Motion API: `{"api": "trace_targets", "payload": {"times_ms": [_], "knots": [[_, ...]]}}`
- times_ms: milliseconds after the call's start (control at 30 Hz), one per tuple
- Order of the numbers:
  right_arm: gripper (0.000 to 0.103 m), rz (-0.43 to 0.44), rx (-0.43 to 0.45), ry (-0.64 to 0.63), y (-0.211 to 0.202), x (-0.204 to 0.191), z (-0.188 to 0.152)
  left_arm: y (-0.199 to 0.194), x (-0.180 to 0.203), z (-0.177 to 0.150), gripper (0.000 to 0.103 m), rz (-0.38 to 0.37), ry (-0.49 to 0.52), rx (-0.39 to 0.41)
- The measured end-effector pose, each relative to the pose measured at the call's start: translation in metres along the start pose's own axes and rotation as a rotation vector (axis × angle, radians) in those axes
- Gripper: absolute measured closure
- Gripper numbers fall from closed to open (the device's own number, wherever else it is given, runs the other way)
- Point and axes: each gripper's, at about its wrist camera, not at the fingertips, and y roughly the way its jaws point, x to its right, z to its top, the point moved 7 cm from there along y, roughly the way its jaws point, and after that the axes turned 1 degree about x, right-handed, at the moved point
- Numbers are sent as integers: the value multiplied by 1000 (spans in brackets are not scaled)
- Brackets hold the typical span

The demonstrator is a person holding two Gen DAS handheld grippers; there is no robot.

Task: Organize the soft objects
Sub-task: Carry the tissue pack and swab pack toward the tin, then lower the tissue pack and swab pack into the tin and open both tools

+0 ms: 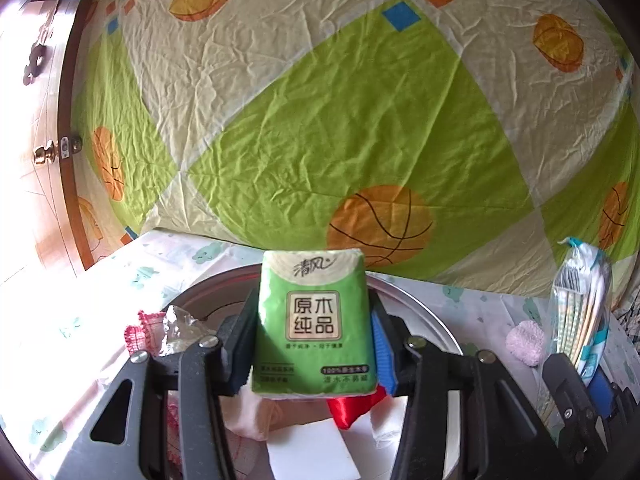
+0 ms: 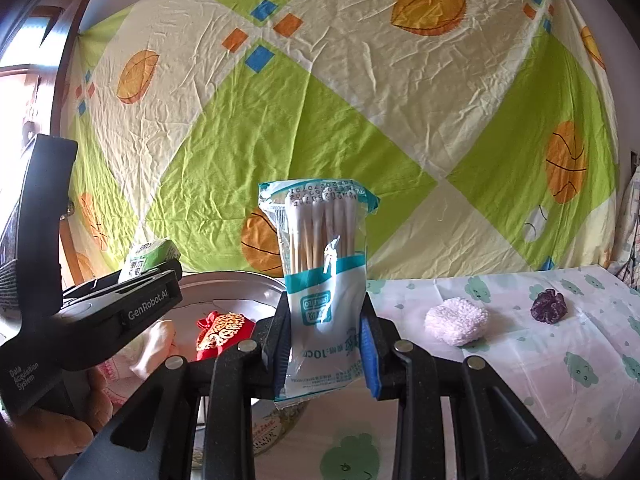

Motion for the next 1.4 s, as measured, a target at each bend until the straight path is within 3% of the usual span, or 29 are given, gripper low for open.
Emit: {"api": "trace_targets", "payload": {"times_ms": [667,1100,1400], "knots": [[71,97,-106,-76,47,-76,15,24,-69,-8,55,94,-89,-105],[70,143,-304,-97,93,-103,8,40,-84,-19,55,152,-96,-186],[70,172,-487,-135,130,-110,-11,44,-90,-27,54,189,-83,-229]]}}
